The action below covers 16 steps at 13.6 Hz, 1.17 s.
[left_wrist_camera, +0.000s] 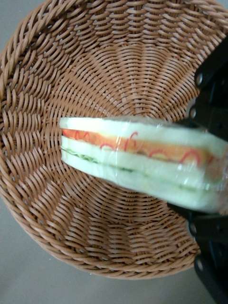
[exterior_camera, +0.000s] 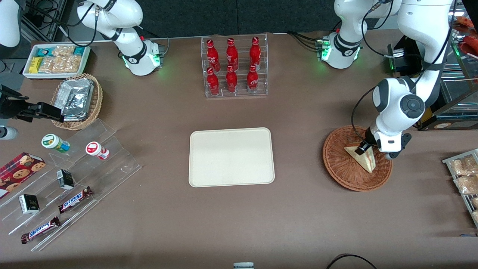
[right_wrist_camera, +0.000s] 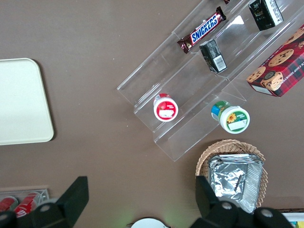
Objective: Place sandwich from basket to tray
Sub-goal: 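Lower the left gripper and close it on the sandwich's upright edge, then lift the sandwich out of the basket with the left gripper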
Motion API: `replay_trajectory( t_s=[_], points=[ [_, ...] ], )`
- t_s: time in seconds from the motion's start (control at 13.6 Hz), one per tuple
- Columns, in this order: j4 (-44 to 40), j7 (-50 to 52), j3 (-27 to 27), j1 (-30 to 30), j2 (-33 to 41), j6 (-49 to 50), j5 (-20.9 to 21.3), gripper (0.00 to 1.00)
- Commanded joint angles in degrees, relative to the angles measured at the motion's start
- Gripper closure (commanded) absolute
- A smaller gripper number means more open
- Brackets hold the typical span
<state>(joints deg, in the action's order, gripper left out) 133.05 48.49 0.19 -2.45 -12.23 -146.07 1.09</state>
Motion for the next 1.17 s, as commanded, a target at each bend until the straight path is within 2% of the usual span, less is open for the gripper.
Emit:
replay_trajectory(
  t_s=[0.0,0.29,0.59,0.81,1.1],
  points=[
    [-0.3,1.5,0.0,-0.3,-0.3,-0.9,0.0,1.0],
    [-3.3,2.2,-1.6,-0.4,0.7,2.9,0.4,1.0],
    [-11.2,2.3,-5.5,-0.4,5.8,20.5,1.0,1.0],
    [-22.1,2.6,-12.4,-0.4,5.7,34.1,0.9,1.0],
    [-29.0,4.6,-22.8,-0.7,2.5,36.0,1.1,1.0]
  ],
)
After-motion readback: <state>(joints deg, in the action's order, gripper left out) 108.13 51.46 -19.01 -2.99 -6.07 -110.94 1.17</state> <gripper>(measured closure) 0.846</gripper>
